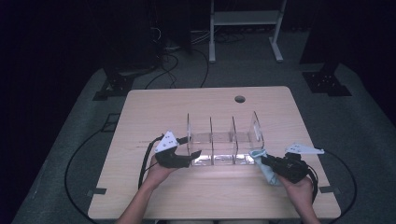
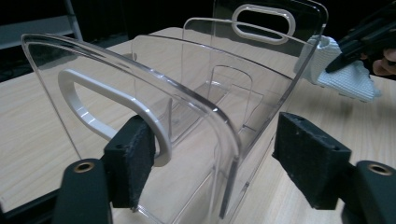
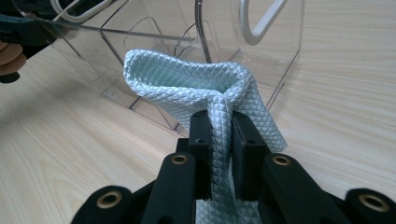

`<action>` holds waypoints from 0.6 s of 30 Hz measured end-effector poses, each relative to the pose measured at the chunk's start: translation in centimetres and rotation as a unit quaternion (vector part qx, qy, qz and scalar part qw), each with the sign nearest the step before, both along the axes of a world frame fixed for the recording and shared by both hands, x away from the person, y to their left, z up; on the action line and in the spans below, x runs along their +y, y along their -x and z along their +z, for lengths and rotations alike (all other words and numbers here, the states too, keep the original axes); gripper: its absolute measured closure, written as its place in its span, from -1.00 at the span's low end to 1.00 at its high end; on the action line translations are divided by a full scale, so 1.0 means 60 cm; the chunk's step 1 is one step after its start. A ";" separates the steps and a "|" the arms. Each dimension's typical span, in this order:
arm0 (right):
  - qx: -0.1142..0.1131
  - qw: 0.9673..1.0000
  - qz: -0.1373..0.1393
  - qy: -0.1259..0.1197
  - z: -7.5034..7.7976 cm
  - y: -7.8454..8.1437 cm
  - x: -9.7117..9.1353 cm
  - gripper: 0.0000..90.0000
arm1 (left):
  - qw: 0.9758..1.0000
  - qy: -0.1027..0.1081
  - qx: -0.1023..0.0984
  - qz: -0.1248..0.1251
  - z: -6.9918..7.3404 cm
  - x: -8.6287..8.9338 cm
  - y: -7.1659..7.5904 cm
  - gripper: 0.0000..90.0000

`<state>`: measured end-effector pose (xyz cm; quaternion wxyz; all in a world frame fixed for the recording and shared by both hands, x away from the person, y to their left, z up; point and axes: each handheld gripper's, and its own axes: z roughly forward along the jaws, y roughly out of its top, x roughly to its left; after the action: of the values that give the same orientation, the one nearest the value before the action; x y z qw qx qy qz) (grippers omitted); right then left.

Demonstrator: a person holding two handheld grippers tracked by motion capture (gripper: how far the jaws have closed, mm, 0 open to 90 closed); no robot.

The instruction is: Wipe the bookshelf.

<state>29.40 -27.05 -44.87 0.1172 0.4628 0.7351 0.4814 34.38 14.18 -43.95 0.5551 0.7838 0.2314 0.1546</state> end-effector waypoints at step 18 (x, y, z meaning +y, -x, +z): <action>-0.005 1.000 -0.014 -0.008 -0.005 -0.026 -0.017 0.77 | 1.000 -0.003 0.002 -0.030 0.003 -0.001 0.030 -0.07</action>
<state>30.96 -28.10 -45.17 0.1241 0.4718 0.7240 0.4877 32.61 14.09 -43.77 0.5568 0.7924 0.2081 0.1369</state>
